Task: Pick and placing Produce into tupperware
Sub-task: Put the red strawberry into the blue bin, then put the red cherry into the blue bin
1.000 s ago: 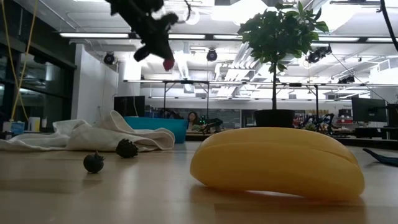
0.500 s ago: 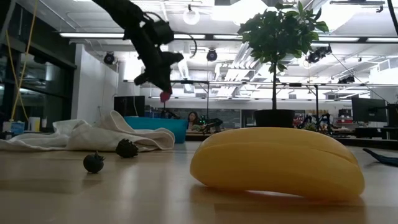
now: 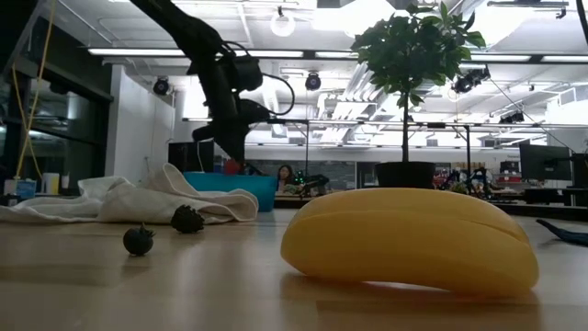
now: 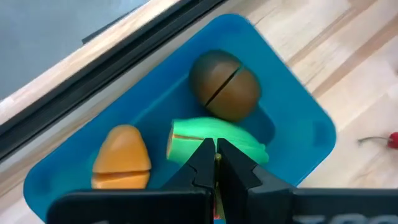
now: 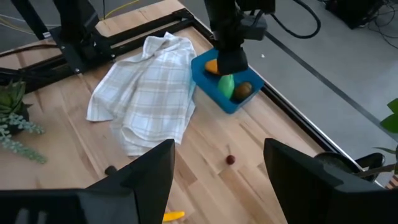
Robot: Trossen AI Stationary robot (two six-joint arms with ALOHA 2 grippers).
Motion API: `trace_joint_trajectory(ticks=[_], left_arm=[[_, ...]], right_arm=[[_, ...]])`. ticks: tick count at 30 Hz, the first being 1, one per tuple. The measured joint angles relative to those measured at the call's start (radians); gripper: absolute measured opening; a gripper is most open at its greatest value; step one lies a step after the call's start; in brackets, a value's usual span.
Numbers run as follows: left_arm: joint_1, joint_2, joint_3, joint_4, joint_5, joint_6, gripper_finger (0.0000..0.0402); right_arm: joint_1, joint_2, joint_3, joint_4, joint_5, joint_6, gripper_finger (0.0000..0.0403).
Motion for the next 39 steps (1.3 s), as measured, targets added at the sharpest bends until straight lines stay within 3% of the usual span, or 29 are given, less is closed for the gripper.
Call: trace_joint_trajectory(ticks=[8, 20, 31, 39], left_arm=[[0.000, 0.000, 0.000, -0.016, -0.033, 0.011, 0.0008], [0.000, 0.000, 0.000, -0.019, -0.038, 0.039, 0.0073], [-0.002, -0.008, 0.000, -0.005, 0.190, 0.207, 0.0064], [-0.001, -0.071, 0.000, 0.100, 0.385, 0.291, 0.0061]], right_arm=[[0.000, 0.000, 0.000, 0.000, 0.000, -0.015, 0.0239], [0.000, 0.000, 0.000, 0.000, 0.000, -0.028, 0.0239], [0.000, 0.000, 0.000, 0.000, -0.001, -0.034, 0.0239], [0.000, 0.000, 0.000, 0.000, -0.001, -0.042, 0.0239]])
